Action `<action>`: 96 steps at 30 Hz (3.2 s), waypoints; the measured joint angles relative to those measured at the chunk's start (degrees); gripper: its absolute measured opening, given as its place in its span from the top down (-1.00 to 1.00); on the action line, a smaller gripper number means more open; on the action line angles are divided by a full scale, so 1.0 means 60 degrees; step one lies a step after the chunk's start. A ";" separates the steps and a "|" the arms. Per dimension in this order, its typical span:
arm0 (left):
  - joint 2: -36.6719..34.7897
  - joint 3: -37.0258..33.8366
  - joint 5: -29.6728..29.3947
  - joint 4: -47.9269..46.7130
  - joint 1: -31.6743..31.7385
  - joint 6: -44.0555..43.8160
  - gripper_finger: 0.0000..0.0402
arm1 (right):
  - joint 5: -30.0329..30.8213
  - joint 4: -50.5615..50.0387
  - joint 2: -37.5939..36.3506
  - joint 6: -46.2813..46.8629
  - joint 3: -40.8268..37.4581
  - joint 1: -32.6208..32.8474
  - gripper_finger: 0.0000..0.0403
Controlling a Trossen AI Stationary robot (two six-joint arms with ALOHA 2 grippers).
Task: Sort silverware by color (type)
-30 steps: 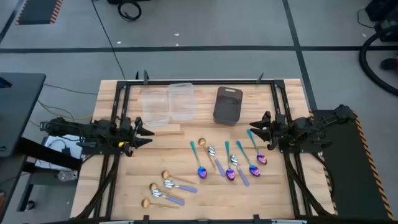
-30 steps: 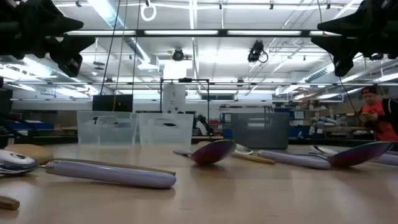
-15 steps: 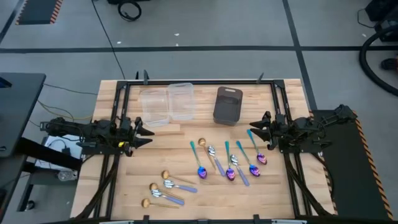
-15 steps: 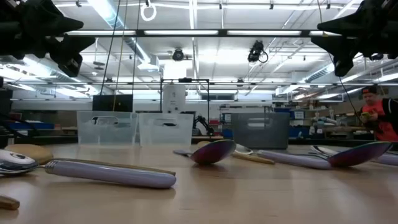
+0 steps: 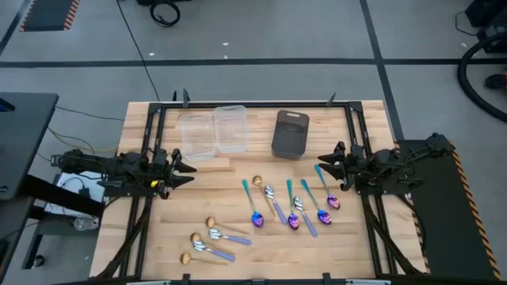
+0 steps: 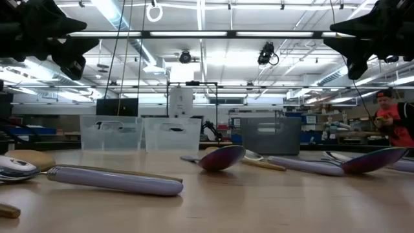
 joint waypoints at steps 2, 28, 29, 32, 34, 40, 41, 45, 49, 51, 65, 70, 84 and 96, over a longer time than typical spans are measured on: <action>0.0000 -0.0001 0.0001 -0.0002 0.0002 0.0000 0.18 | 0.0000 0.0000 0.0000 -0.0002 -0.0002 0.0000 0.24; -0.0001 0.0002 -0.0259 0.0977 0.0017 0.0067 0.18 | 0.0020 0.0014 0.0000 -0.0119 0.0001 -0.0002 0.24; -0.0004 0.0002 -0.0355 0.1270 0.0020 0.0091 0.18 | 0.0144 0.0072 0.0000 -0.0331 -0.0003 -0.0011 0.24; -0.0004 0.0006 -0.0393 0.1886 0.0020 0.0198 0.18 | 0.0725 0.0320 0.0000 -0.0622 0.0001 -0.0018 0.24; -0.0004 0.0006 -0.0405 0.2082 0.0020 0.0496 0.18 | 0.1255 0.0706 0.0000 -0.0629 -0.0002 -0.0018 0.24; -0.0004 0.0006 -0.1034 0.2101 0.0020 0.1136 0.18 | 0.2536 0.1565 0.0004 -0.0188 0.0000 -0.0114 0.24; -0.0004 0.0006 -0.1034 0.2057 0.0020 0.1101 0.18 | 0.2527 0.1644 0.0011 -0.0139 0.0001 -0.0166 0.24; 0.0002 0.0006 -0.1035 0.1838 0.0019 0.0721 0.18 | 0.2610 0.1726 0.0041 0.1188 0.0001 -0.0430 0.24; 0.0062 0.0002 -0.1092 0.1894 0.0020 0.0717 0.18 | 0.2459 0.1745 0.0287 0.1416 0.0001 -0.0799 0.24; 0.0062 0.0002 -0.1431 0.1951 0.0016 0.0772 0.18 | 0.2540 0.1735 0.0583 0.1383 0.0001 -0.1012 0.24; 0.1887 0.1223 -0.2279 0.0955 0.1371 0.1708 0.31 | 0.0531 0.1868 0.4800 -0.0103 0.1545 -0.2639 0.25; 0.3117 0.1208 -0.1306 0.0764 0.1350 0.1259 0.32 | 0.0085 0.0669 0.6965 0.0007 0.2940 -0.2295 0.25; 0.5303 0.1306 -0.1852 0.1262 0.0008 0.0747 0.09 | 0.0542 -0.3914 1.1918 0.0898 0.7469 -0.1115 0.25; 0.7128 0.1787 -0.2285 0.2373 -0.0427 0.0823 -0.09 | -0.0288 -0.7271 1.4560 0.2766 1.0363 -0.0734 -0.04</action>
